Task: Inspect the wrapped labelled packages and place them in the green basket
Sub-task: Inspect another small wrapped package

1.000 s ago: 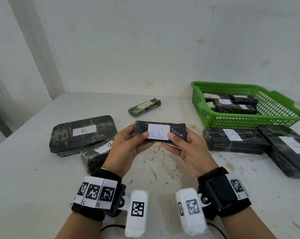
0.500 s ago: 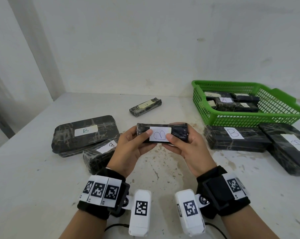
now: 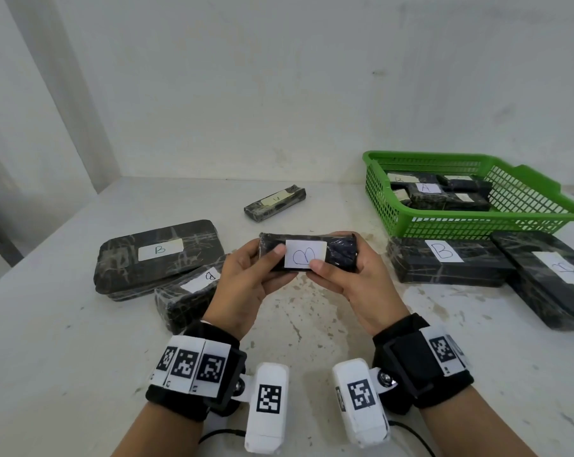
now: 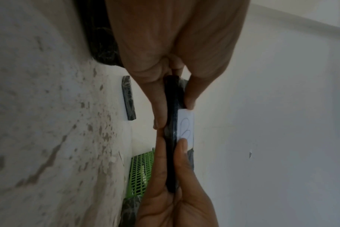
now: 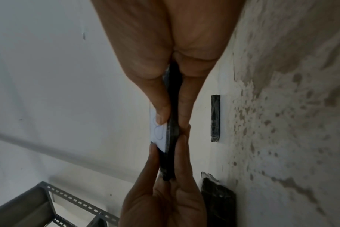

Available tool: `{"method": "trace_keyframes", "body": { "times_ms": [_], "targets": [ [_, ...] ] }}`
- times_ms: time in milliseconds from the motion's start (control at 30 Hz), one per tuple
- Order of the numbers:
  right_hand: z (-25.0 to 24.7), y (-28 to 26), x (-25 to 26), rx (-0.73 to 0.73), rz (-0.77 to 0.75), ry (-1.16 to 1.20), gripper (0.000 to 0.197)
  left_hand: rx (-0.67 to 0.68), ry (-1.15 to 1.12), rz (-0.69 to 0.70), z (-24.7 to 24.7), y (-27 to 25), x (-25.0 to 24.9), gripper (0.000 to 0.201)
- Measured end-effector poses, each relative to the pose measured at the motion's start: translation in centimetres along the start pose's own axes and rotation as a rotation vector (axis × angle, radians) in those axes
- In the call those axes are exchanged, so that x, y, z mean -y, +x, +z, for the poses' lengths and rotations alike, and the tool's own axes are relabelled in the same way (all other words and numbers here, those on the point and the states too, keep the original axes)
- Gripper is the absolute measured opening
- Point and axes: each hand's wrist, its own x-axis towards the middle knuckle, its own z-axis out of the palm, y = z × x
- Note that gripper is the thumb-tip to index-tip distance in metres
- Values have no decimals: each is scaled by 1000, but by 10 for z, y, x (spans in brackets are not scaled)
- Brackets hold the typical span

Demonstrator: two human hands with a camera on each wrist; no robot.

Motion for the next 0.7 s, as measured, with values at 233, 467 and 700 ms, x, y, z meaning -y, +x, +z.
{"method": "trace_keyframes", "body": {
  "times_ms": [233,467,700],
  "targets": [
    [1,0,8,83,55,166,41,-22,117,66,-1,1,3,24],
    [0,-3,7,21,-87,-78,22,21,100,-68,5,-2,-2,53],
    [4,-2,13,70,124,113,61,-53,131,86,2,0,0,17]
  ]
}}
